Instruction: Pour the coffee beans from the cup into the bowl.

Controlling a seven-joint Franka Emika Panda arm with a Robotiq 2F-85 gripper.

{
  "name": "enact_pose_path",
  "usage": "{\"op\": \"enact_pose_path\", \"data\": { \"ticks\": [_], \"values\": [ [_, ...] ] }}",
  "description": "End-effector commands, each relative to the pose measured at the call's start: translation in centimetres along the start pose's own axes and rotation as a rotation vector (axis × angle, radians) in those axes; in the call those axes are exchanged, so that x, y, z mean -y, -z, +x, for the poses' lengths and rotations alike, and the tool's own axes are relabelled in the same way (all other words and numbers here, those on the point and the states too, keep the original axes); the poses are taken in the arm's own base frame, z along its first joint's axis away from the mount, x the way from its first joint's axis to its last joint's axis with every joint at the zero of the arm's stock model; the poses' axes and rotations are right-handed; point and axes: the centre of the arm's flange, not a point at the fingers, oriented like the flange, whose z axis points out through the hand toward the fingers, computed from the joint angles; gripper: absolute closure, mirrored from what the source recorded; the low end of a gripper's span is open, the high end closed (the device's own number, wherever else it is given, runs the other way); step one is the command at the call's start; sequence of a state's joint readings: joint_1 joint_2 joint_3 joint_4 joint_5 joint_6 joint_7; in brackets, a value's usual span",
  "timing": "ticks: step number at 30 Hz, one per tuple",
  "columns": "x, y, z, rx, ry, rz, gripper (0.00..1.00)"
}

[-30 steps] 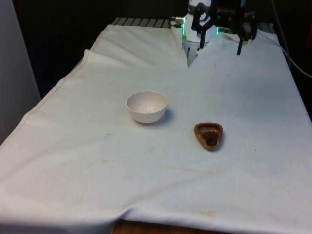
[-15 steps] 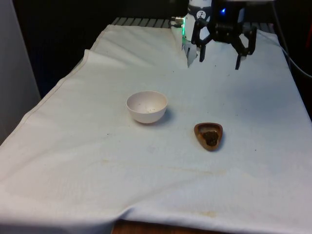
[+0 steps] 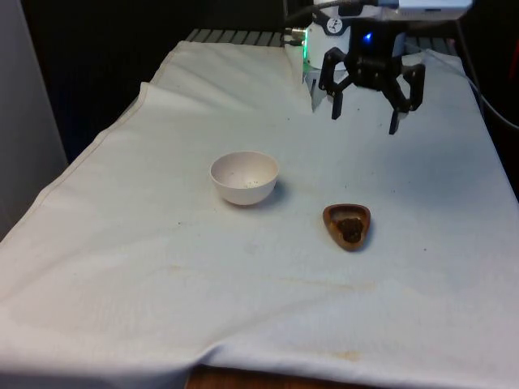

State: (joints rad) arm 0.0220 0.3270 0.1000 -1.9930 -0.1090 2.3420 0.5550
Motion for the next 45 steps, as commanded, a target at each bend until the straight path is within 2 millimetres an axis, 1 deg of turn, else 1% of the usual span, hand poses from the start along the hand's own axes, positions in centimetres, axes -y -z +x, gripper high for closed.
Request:
{"op": "enact_pose_path", "data": {
  "ticks": [1,7,8,9,16,17,20,45],
  "values": [
    [0.0,-0.2,0.0,-0.001,-0.006,0.0,0.0],
    [0.0,-1.8,0.2,-0.023,-0.067,-0.01,0.0],
    [0.0,-2.0,0.2,-0.023,-0.074,-0.012,0.0],
    [0.1,-1.8,0.2,-0.011,-0.062,-0.011,0.0],
    [0.1,-3.9,0.2,-0.029,-0.128,-0.024,0.0],
    [0.2,-3.7,0.2,-0.016,-0.118,-0.023,0.0],
    [0.1,-4.6,0.2,-0.029,-0.149,-0.029,0.0],
    [0.1,-4.4,1.0,-0.055,-0.301,-0.029,0.0]
  ]
}}
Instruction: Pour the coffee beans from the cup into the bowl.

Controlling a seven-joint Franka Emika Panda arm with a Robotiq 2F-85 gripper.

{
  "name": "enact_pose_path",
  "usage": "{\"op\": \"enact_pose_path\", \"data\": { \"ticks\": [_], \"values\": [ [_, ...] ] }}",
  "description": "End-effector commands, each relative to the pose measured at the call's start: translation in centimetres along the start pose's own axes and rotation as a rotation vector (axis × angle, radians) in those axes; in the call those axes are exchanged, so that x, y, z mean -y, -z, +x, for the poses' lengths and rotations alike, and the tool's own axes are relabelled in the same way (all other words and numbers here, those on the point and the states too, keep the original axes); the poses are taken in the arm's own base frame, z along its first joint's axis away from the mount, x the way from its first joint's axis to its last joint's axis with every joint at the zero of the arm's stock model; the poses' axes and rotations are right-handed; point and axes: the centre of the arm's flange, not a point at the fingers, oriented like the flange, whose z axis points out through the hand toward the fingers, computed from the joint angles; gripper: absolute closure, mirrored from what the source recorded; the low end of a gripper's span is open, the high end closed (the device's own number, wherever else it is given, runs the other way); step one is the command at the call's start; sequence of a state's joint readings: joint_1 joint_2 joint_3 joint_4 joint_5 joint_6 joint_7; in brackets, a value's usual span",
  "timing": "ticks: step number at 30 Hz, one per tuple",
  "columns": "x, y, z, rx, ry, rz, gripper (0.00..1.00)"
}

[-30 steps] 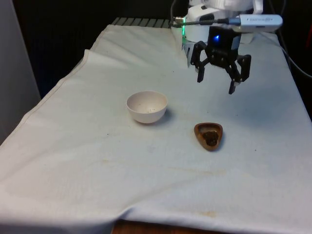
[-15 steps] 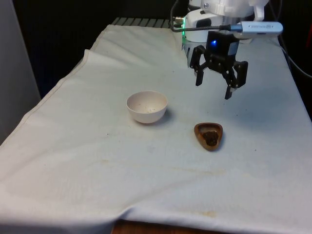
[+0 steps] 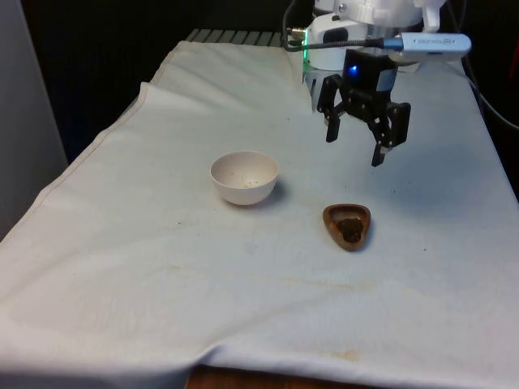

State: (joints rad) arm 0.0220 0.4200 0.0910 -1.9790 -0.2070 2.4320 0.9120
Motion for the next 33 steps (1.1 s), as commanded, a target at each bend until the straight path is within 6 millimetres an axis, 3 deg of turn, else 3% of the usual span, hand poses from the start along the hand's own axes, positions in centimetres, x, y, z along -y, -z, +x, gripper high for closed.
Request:
{"op": "enact_pose_path", "data": {
  "ticks": [1,23,33],
  "values": [
    [0.0,-0.1,0.2,-0.011,-0.019,0.005,0.0],
    [0.3,-4.3,0.4,0.001,-0.166,0.005,0.0],
    [0.0,-5.2,0.5,0.018,-0.21,-0.005,0.0]
  ]
}}
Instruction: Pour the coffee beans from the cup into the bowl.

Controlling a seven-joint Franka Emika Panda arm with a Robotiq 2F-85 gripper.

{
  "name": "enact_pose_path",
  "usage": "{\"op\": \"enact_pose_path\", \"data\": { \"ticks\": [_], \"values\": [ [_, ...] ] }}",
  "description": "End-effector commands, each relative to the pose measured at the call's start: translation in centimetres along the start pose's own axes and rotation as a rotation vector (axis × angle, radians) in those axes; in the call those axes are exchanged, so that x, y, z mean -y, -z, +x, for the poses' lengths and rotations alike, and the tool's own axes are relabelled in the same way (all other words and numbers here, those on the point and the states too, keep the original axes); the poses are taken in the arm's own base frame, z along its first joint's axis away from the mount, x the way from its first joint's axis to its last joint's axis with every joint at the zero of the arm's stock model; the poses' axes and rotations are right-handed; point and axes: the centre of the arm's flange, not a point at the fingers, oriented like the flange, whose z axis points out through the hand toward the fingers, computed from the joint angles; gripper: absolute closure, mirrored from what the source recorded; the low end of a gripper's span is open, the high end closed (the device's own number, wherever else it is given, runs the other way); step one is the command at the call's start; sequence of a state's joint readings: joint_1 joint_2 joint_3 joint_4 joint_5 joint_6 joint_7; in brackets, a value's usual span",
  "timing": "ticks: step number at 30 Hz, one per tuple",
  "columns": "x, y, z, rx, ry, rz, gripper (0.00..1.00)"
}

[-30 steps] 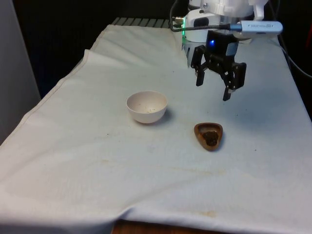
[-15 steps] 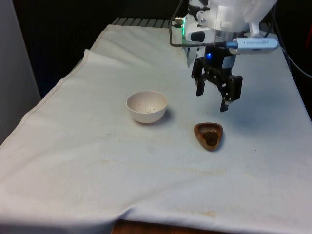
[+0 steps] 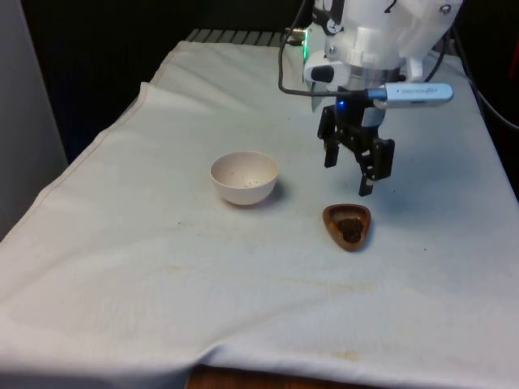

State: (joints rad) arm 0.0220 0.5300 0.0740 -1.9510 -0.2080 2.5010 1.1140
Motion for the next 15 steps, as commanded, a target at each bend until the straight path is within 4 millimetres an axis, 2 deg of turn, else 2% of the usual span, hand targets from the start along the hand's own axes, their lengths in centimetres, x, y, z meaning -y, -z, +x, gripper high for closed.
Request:
{"op": "enact_pose_path", "data": {
  "ticks": [1,15],
  "values": [
    [-0.01,-0.22,0.17,-0.004,-0.019,-0.002,0.0],
    [0.09,-0.05,0.91,-0.019,-0.093,0.008,0.0]
  ]
}}
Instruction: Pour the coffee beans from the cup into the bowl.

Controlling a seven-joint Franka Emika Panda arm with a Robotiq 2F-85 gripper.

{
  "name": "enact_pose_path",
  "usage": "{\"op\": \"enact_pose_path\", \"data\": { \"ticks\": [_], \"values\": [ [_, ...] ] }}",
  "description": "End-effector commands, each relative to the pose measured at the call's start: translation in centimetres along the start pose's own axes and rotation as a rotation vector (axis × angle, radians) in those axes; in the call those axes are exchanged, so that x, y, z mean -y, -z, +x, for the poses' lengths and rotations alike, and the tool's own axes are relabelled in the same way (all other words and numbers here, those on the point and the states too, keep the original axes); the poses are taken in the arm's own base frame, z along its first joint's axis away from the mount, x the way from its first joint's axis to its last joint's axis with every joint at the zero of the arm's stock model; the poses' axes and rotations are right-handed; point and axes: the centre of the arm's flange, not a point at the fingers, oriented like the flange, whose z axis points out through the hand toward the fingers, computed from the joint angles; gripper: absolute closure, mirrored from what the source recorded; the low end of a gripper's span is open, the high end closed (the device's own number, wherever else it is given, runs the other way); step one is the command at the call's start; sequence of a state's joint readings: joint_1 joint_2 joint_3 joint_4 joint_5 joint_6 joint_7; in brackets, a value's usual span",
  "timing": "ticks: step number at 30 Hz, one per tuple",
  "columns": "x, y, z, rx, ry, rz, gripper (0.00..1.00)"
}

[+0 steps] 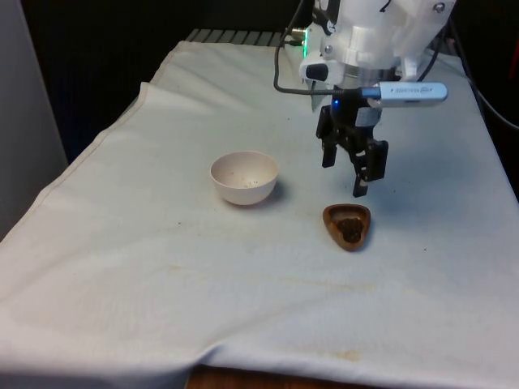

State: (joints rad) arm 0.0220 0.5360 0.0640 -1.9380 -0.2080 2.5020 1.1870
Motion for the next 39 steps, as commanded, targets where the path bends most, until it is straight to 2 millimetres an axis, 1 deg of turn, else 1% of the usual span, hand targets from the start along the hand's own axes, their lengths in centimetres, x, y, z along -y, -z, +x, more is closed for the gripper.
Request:
{"op": "enact_pose_path", "data": {
  "ticks": [1,19,21,23,39],
  "values": [
    [0.2,-0.1,0.2,-0.011,-0.015,0.005,0.0],
    [0.3,-1.1,0.5,-0.012,-0.118,0.009,0.0],
    [0.2,-1.0,0.4,0.0,-0.109,0.001,0.0],
    [0.4,-1.2,0.7,-0.015,-0.141,0.01,0.0],
    [0.3,-1.8,0.9,-0.002,-0.213,-0.001,0.0]
  ]
}}
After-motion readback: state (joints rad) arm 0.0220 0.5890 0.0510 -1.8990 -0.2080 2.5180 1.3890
